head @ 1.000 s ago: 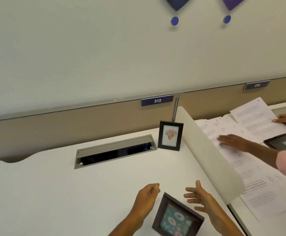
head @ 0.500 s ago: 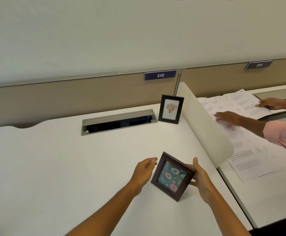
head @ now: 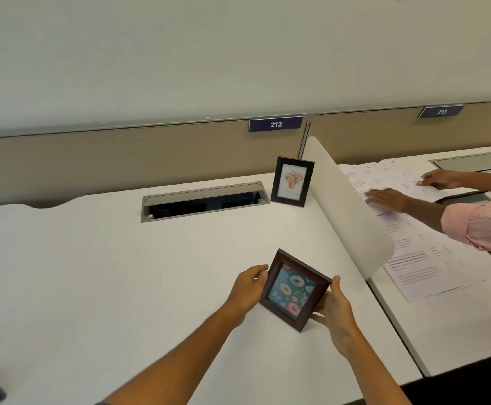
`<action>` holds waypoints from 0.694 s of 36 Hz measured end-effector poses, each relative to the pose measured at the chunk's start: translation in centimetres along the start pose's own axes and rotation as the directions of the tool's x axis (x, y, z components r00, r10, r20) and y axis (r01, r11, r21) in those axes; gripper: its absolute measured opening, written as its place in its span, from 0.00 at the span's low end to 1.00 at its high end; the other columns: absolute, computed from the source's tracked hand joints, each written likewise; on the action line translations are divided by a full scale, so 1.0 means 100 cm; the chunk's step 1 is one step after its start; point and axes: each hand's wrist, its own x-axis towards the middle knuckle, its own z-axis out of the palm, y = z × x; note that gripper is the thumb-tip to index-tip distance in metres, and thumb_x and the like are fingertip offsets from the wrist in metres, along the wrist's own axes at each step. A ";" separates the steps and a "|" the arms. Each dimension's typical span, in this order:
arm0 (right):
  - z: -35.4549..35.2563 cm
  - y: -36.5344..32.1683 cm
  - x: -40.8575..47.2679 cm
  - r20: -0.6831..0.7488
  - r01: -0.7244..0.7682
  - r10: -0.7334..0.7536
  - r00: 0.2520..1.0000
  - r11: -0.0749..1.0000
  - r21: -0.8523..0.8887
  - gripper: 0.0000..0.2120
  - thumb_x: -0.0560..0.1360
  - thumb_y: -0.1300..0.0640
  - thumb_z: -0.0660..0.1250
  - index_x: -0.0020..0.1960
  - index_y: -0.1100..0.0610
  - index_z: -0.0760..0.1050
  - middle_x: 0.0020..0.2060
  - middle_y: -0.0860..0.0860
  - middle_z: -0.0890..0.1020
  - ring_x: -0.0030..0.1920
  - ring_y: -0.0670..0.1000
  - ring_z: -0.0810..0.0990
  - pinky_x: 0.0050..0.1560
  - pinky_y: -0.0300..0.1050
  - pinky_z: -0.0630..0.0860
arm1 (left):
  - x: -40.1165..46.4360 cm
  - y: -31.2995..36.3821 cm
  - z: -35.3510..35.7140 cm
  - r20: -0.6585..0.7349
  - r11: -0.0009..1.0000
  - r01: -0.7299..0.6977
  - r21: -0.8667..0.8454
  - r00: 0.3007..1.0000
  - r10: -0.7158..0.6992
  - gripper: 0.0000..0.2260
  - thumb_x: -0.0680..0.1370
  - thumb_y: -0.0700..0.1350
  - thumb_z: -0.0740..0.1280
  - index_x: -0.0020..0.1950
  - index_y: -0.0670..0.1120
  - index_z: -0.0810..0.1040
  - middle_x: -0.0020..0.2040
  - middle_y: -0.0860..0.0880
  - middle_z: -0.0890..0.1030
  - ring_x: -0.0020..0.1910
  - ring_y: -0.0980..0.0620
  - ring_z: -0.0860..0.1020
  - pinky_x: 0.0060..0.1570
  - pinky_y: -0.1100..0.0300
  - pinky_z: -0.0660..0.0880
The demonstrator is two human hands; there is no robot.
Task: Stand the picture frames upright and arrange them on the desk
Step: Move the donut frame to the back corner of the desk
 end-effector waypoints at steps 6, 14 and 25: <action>0.001 0.003 0.000 0.025 -0.023 0.021 0.999 0.994 0.106 0.43 0.79 0.24 0.49 0.76 0.54 0.77 0.64 0.56 0.88 0.66 0.60 0.85 0.66 0.61 0.79 | 0.002 -0.001 0.005 0.039 1.000 -0.019 -0.018 0.999 0.019 0.18 0.87 0.52 0.60 0.77 0.51 0.73 0.69 0.53 0.79 0.62 0.57 0.78 0.49 0.69 0.76; -0.001 0.002 0.009 0.058 -0.040 0.031 0.998 0.985 0.167 0.42 0.83 0.26 0.47 0.77 0.55 0.76 0.67 0.58 0.86 0.68 0.62 0.83 0.66 0.61 0.79 | 0.007 0.003 0.009 0.059 0.998 -0.047 -0.049 0.997 0.050 0.18 0.87 0.51 0.60 0.76 0.51 0.73 0.65 0.52 0.81 0.59 0.54 0.81 0.41 0.72 0.80; 0.004 -0.001 0.000 0.093 -0.007 -0.007 0.996 0.990 0.143 0.45 0.76 0.23 0.50 0.75 0.54 0.78 0.65 0.56 0.87 0.68 0.61 0.84 0.75 0.68 0.73 | 0.009 0.008 0.009 0.030 0.999 -0.038 -0.003 0.999 0.038 0.12 0.87 0.52 0.59 0.62 0.50 0.79 0.55 0.54 0.84 0.52 0.59 0.82 0.38 0.72 0.77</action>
